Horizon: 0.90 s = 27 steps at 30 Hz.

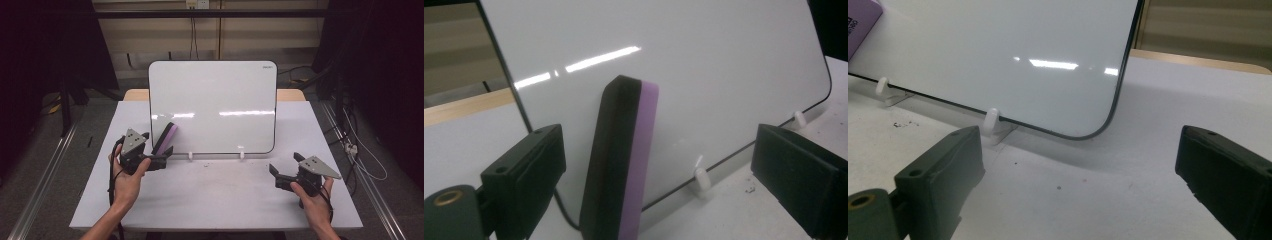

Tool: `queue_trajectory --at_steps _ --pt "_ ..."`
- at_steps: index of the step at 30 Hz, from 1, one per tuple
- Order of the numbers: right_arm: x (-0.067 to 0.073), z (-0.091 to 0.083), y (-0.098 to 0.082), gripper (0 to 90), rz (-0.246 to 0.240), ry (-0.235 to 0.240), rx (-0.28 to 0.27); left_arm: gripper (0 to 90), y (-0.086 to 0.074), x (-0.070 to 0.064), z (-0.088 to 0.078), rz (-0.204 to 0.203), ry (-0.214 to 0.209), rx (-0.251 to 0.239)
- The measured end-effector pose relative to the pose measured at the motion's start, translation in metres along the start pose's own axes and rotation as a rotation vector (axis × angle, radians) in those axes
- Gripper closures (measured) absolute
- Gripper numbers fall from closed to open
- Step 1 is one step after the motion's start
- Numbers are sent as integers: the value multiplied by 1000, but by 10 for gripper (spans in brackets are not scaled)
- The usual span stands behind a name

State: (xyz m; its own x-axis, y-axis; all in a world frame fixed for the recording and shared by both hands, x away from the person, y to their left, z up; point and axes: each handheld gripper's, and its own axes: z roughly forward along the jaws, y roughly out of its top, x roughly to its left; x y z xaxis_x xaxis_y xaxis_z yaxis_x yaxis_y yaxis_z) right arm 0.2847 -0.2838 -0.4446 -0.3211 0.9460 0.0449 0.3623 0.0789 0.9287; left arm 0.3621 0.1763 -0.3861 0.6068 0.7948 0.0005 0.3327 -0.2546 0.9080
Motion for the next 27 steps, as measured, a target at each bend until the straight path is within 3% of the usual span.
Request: queue_trajectory --at_steps 8,10,16,21,24,27 --pt "0 -1 -2 49 7 -2 7 63 -18 2 -18 -9 31 20" --pt "0 -1 -4 49 5 -4 8 61 -24 0 -24 6 54 15" --pt "1 0 -4 50 4 -1 13 50 -36 -2 -34 -14 50 34" --pt "0 -1 -5 50 4 -5 15 50 -47 -2 -35 -6 50 68" --pt "0 0 -5 50 5 -3 16 49 -54 -2 -36 -15 74 60" --pt "0 -2 -5 50 6 -6 14 44 -61 -2 -39 -31 72 40"
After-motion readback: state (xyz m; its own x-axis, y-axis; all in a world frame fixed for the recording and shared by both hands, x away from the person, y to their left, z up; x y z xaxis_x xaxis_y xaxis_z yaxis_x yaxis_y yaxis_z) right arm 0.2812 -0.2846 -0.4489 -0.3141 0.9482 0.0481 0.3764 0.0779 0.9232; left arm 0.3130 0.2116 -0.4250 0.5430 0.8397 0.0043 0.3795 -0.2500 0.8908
